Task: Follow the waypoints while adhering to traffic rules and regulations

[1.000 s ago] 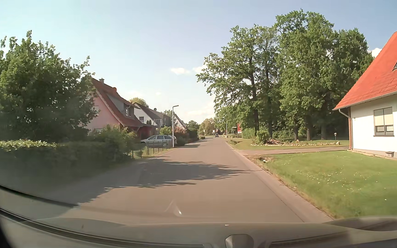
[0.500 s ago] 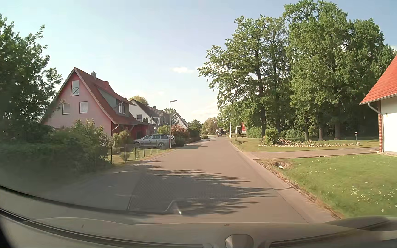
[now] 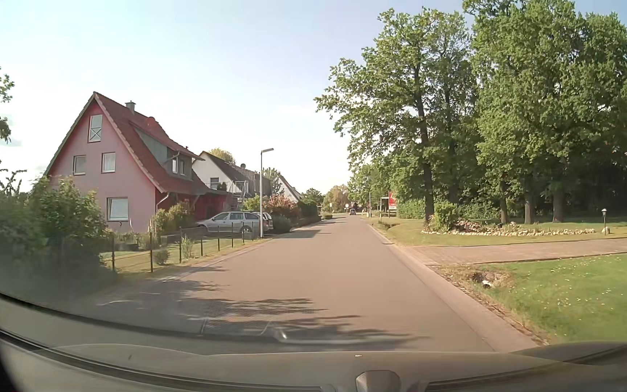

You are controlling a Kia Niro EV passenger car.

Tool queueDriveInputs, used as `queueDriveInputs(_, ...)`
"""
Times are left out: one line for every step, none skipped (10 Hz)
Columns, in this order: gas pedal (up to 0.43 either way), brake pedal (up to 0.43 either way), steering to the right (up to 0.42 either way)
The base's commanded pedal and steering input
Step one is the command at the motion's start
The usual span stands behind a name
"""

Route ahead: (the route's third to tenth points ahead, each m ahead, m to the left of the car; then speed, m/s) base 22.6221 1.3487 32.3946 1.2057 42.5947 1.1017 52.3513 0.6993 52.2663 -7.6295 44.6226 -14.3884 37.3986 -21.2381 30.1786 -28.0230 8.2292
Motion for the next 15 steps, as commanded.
queueDriveInputs(0.11, 0.006, -0.004)
queueDriveInputs(0.11, 0.006, -0.002)
queueDriveInputs(0.098, 0.006, 0.0)
queueDriveInputs(0.098, 0.006, 0.0)
queueDriveInputs(0.079, 0.006, -0.001)
queueDriveInputs(0.059, 0.006, 0.002)
queueDriveInputs(0.047, 0.006, 0.006)
queueDriveInputs(0.047, 0.006, 0.009)
queueDriveInputs(0.047, 0.006, 0.009)
queueDriveInputs(0.047, 0.006, 0.008)
queueDriveInputs(0.047, 0.006, 0.008)
queueDriveInputs(0.047, 0.006, 0.006)
queueDriveInputs(0.059, 0.006, 0.004)
queueDriveInputs(0.059, 0.006, 0.003)
queueDriveInputs(0.059, 0.006, 0.003)
